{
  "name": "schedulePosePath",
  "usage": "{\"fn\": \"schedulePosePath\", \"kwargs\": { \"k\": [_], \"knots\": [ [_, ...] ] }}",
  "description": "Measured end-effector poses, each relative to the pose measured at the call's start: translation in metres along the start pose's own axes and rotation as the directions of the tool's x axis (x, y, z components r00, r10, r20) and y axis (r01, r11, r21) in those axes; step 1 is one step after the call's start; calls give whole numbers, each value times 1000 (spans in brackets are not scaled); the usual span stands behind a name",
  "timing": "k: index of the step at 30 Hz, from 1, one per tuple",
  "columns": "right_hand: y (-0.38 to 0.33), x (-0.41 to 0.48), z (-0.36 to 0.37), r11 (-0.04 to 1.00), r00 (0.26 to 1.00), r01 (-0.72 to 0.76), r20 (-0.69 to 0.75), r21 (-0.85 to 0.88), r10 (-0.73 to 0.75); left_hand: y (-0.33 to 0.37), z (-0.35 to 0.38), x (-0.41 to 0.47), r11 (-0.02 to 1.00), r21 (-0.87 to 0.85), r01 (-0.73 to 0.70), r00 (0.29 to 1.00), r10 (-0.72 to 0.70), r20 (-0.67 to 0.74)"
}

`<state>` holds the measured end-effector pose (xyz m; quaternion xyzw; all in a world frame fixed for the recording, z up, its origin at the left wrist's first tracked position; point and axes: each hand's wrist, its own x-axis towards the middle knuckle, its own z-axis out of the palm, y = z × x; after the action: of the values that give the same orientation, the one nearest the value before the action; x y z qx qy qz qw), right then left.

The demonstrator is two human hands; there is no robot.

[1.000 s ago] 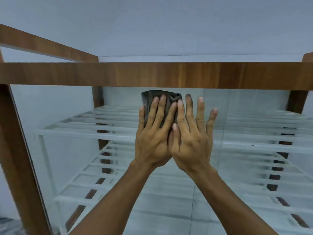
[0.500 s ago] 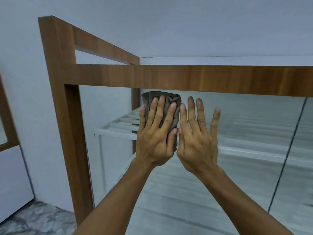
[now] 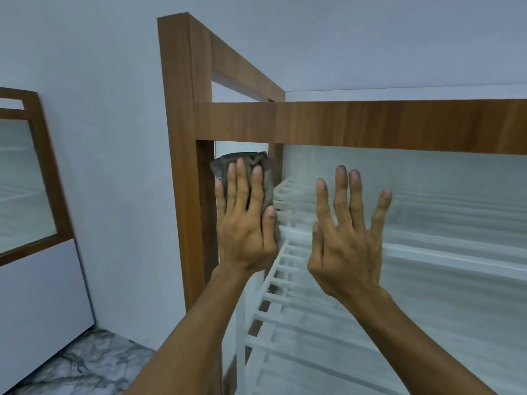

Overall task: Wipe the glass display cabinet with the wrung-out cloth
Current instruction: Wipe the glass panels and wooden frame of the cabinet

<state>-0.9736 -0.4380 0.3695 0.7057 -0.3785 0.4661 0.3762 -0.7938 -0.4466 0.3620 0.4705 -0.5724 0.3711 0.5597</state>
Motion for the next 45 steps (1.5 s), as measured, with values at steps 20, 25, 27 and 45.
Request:
{"fn": "schedulePosePath", "kwargs": {
  "k": [20,25,27,45],
  "knots": [
    [-12,-28,9,997,997,73,-8,23,-73,18,8,-61,979,-65,-193,967,201,154],
    [22,-49,-6,998,997,-36,-68,45,39,28,8,-54,945,-71,319,947,-321,-19],
    [49,-58,-15,996,989,-82,-120,25,84,69,15,-55,896,-95,433,900,-435,-3],
    [152,-89,-64,999,997,-36,-71,-19,35,156,42,-68,988,-59,-144,983,150,107]
  ]
}}
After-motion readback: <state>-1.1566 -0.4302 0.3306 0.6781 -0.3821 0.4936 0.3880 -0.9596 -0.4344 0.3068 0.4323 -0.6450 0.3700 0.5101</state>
